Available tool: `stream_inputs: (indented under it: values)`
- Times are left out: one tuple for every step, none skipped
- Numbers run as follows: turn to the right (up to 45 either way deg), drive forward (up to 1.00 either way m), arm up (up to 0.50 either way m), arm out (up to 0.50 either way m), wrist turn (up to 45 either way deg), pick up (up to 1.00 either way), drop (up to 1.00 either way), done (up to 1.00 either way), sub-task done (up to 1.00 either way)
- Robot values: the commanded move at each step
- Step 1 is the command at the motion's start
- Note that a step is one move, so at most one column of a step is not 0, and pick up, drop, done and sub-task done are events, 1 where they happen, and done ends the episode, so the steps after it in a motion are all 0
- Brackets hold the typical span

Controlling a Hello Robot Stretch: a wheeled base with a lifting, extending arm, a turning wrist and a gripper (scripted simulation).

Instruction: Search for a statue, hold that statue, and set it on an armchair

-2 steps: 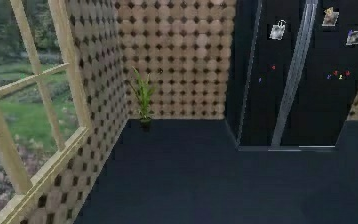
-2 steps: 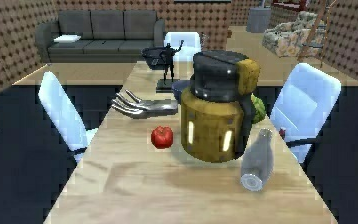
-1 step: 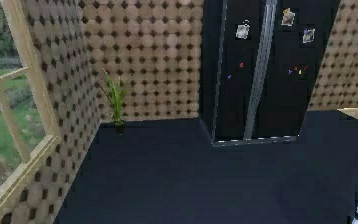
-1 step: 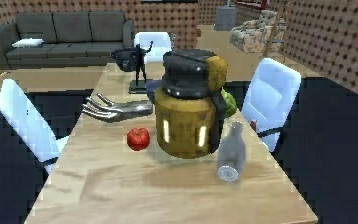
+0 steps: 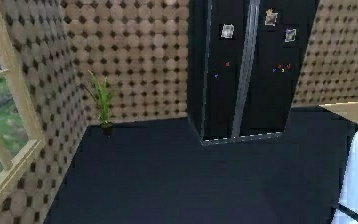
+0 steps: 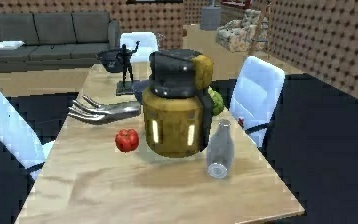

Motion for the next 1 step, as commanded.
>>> stream_inputs:
  values:
    - [0.0, 0.5, 0.0, 0.0, 0.0, 0.0, 0.0, 0.0, 0.0]
